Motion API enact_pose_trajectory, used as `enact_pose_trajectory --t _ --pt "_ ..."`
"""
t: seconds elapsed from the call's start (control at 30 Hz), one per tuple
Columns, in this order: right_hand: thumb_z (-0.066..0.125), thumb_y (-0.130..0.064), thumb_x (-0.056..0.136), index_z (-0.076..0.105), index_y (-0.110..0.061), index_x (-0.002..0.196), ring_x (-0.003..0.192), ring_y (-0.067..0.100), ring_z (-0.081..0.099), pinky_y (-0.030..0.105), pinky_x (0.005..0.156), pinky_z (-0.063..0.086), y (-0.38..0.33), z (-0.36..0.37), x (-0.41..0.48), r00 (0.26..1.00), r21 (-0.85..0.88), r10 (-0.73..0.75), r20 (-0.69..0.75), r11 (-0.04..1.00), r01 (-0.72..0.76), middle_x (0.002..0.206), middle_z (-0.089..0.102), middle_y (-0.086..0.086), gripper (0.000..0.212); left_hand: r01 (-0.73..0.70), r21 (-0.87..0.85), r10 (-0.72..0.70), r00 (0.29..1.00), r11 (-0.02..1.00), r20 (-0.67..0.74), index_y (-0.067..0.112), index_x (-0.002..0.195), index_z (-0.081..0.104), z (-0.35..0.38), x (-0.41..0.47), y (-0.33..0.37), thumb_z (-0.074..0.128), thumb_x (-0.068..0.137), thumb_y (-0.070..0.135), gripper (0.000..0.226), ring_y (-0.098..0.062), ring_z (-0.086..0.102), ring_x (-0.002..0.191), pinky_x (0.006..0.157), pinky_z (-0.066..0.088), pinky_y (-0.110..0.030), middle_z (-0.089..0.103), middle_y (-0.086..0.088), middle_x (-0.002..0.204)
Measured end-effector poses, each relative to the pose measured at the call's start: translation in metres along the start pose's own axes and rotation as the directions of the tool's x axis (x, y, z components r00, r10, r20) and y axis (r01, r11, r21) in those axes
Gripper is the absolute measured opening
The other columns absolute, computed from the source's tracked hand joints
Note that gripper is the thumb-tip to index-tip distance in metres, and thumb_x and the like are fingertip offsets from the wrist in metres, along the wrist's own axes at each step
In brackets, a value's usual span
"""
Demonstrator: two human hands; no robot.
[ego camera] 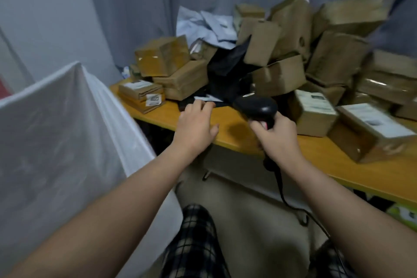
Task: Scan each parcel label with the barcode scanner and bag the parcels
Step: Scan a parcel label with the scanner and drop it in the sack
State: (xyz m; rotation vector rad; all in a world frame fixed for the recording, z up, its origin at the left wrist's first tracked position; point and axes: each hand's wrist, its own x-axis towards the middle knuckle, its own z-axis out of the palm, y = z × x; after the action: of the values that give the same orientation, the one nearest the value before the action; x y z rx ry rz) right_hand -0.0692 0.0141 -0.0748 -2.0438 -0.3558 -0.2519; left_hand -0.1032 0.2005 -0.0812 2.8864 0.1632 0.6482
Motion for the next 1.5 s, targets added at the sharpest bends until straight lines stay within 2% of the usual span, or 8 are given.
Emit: enact_pose_trajectory --t 0.3,0.47,0.73,0.93,1.1,1.2,1.33,1.5 --pt "0.067 -0.03 0.079 0.056 -0.016 0.069 0.059 0.028 0.064 0.05 0.062 0.055 0.047 -0.083 0.025 0.97 0.019 0.122 -0.209 0.992 -0.121 0.057 0.06 0.004 0.02 -0.193 -0.102 0.198 0.979 0.976 0.039 0.018 0.139 0.042 0.032 0.061 0.09 0.059 0.091 0.039 0.055 -0.026 0.043 0.119 0.099 0.038 -0.037 0.044 -0.006 0.131" --pt "0.067 -0.029 0.082 0.053 -0.022 0.068 0.066 0.026 0.066 0.041 0.066 0.053 0.075 -0.124 0.022 0.923 0.012 0.2 -0.33 0.978 -0.208 0.061 0.063 0.004 0.022 -0.224 -0.218 0.249 0.964 0.95 0.097 0.017 0.141 0.038 0.061 0.08 0.148 0.057 0.09 0.051 0.064 -0.027 0.041 0.123 0.1 0.039 -0.037 0.042 -0.007 0.134" --pt "0.066 -0.029 0.084 0.059 -0.024 0.076 0.071 0.025 0.067 0.05 0.074 0.056 0.107 -0.163 0.021 0.902 0.056 0.246 -0.355 0.969 -0.242 0.069 0.067 0.005 0.012 -0.074 -0.049 0.085 0.961 0.996 0.264 0.02 0.143 0.027 0.095 0.11 0.228 0.048 0.08 0.075 0.086 -0.035 0.037 0.122 0.095 0.038 -0.045 0.027 -0.015 0.142" --pt "0.065 -0.035 0.081 0.061 -0.019 0.079 0.069 0.024 0.066 0.05 0.07 0.056 0.112 -0.162 0.029 0.901 0.032 0.254 -0.351 0.965 -0.259 0.067 0.067 0.004 0.016 0.092 -0.098 -0.055 0.943 0.991 0.327 0.017 0.139 0.026 0.095 0.132 0.242 0.058 0.071 0.078 0.097 -0.037 0.04 0.12 0.094 0.04 -0.049 0.028 -0.013 0.134" --pt "0.064 -0.04 0.081 0.061 -0.02 0.082 0.068 0.024 0.067 0.05 0.068 0.057 0.116 -0.159 0.028 0.905 0.011 0.246 -0.346 0.966 -0.258 0.068 0.068 0.004 0.021 0.04 -0.175 0.021 0.943 0.984 0.333 0.017 0.139 0.027 0.088 0.125 0.235 0.064 0.076 0.061 0.085 -0.035 0.044 0.115 0.08 0.04 -0.036 0.028 -0.012 0.134" --pt "0.065 -0.039 0.082 0.061 -0.019 0.082 0.071 0.025 0.067 0.047 0.069 0.056 0.116 -0.157 0.024 0.913 -0.001 0.237 -0.332 0.968 -0.252 0.071 0.068 0.005 0.02 -0.035 -0.296 0.123 0.951 0.955 0.285 0.018 0.133 0.037 0.077 0.107 0.209 0.066 0.076 0.055 0.074 -0.03 0.048 0.111 0.085 0.045 -0.034 0.031 -0.008 0.127" --pt "0.067 -0.03 0.086 0.059 -0.02 0.082 0.071 0.014 0.059 0.03 0.062 0.046 0.107 -0.147 0.017 0.939 -0.038 0.204 -0.278 0.974 -0.223 0.07 0.062 -0.002 0.014 -0.088 -0.457 0.219 0.945 0.885 0.244 0.02 0.127 0.043 0.056 0.081 0.155 0.073 0.077 0.041 0.062 -0.015 0.038 0.111 0.094 0.039 -0.026 0.029 0.0 0.123" --pt "0.069 -0.026 0.087 0.061 -0.018 0.093 0.073 0.001 0.053 0.017 0.062 0.038 0.088 -0.121 0.011 0.972 -0.004 0.162 -0.172 0.986 -0.165 0.078 0.06 -0.008 0.013 -0.055 -0.534 0.314 0.857 0.843 0.408 0.028 0.119 0.05 0.028 0.064 0.094 0.075 0.078 0.031 0.048 -0.012 0.039 0.116 0.089 0.032 -0.015 0.032 0.004 0.126"
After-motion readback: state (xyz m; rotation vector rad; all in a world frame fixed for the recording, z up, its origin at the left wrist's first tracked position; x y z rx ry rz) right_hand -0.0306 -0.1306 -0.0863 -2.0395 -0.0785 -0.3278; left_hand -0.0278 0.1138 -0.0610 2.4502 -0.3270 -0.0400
